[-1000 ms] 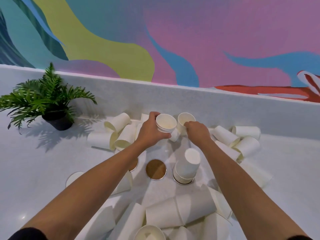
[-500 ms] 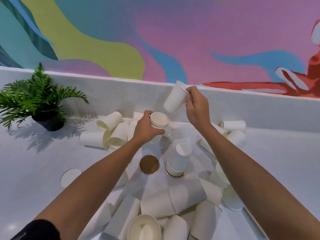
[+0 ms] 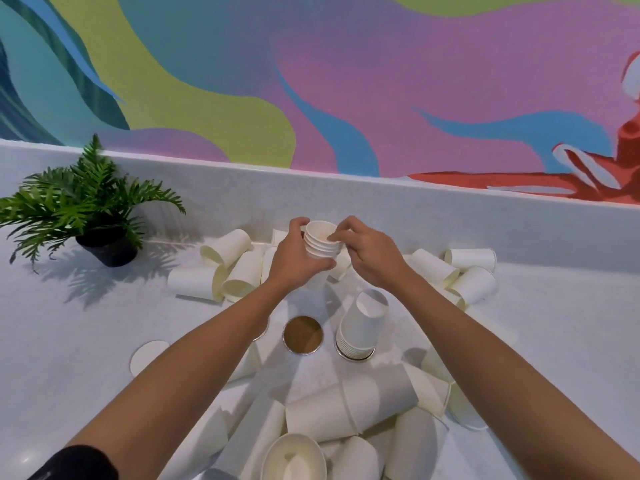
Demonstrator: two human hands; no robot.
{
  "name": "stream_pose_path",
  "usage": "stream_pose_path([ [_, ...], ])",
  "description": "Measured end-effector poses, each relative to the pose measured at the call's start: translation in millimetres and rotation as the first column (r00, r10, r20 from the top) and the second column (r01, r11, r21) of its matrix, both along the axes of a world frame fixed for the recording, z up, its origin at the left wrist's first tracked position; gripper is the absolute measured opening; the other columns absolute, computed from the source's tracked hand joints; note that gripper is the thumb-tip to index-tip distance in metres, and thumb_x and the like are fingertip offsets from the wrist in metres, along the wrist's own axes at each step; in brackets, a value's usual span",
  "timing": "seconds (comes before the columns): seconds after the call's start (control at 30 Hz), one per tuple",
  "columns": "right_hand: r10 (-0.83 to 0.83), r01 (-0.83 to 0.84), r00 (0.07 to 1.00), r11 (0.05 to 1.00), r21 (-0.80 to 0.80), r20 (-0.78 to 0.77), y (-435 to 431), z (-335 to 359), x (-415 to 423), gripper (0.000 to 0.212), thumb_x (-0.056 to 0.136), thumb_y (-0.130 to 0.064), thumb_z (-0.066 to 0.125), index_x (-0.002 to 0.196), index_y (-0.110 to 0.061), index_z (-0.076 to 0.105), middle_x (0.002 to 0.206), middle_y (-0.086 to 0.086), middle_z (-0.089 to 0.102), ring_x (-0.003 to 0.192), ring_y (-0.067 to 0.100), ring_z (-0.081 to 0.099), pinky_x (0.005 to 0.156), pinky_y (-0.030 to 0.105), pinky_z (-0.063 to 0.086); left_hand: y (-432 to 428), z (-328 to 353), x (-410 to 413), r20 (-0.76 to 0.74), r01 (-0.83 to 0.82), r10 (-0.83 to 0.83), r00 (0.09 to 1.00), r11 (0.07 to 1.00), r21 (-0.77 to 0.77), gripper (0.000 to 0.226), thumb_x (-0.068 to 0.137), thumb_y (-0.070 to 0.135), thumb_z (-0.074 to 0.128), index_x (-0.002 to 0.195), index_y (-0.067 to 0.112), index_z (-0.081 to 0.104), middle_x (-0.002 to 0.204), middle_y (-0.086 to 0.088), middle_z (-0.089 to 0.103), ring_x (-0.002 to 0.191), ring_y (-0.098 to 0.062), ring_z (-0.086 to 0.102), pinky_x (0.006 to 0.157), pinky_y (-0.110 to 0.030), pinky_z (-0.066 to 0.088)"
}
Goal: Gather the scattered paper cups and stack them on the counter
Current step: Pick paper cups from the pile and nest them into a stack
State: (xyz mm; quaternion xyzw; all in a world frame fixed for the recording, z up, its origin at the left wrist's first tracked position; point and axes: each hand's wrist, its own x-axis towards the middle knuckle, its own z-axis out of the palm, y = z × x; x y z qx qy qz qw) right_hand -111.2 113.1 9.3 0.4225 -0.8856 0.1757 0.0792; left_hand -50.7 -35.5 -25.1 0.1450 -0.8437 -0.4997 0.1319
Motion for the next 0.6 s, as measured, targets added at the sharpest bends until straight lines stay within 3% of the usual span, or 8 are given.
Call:
stream_pose_path([
  [0.13, -0.215, 0.231, 0.971, 0.953, -0.197, 0.100, 6.1, -5.6, -13.1, 0.028, 0.099, -0.012, 0.043, 0.123, -0.014, 0.059, 0.132, 0.008, 0.048, 0.103, 0.022, 0.059, 0.084, 0.021, 0.046, -13.6, -7.4, 3.3, 0.021, -0.023, 0.023, 1.000, 1.000, 0.008, 0.092, 0.064, 0.025, 0.087, 0.137, 0.023, 0.031, 0.128, -0.002, 0.054, 0.105, -0.018, 0.055, 0.086, -0.032, 0.052],
  [0.23, -0.319, 0.340, 0.923, 0.938, -0.063, 0.217, 9.5, -20.4, -30.6, 0.031, 0.097, -0.018, 0.051, 0.127, -0.015, 0.051, 0.136, 0.006, 0.044, 0.110, 0.024, 0.059, 0.092, 0.024, 0.045, -22.1, -10.3, 4.7, 0.034, -0.036, 0.036, 0.999, 0.999, 0.014, 0.093, 0.064, 0.023, 0.086, 0.138, 0.024, 0.030, 0.130, -0.003, 0.054, 0.105, -0.018, 0.055, 0.086, -0.030, 0.050],
  [0.37, -0.266, 0.195, 0.911, 0.951, 0.241, 0.314, 1.8, -43.5, -45.6, 0.058, 0.088, -0.032, 0.064, 0.138, -0.015, 0.039, 0.139, 0.008, 0.042, 0.123, 0.026, 0.050, 0.100, 0.038, 0.045, -31.4, -13.0, 1.3, 0.053, -0.063, 0.063, 0.997, 0.998, 0.002, 0.093, 0.064, 0.022, 0.087, 0.138, 0.022, 0.031, 0.132, -0.005, 0.054, 0.112, -0.023, 0.057, 0.087, -0.031, 0.050],
  [0.6, -0.206, 0.103, 0.888, 0.960, 0.259, 0.411, -32.0, -66.1, -60.6, 0.086, 0.076, -0.050, 0.073, 0.145, -0.025, 0.027, 0.148, 0.005, 0.039, 0.129, 0.027, 0.044, 0.106, 0.044, 0.039, -30.6, -21.1, -8.2, 0.060, -0.053, 0.052, 0.997, 0.999, 0.013, 0.093, 0.064, 0.027, 0.087, 0.137, 0.022, 0.030, 0.133, -0.004, 0.054, 0.114, -0.023, 0.057, 0.091, -0.033, 0.052],
])
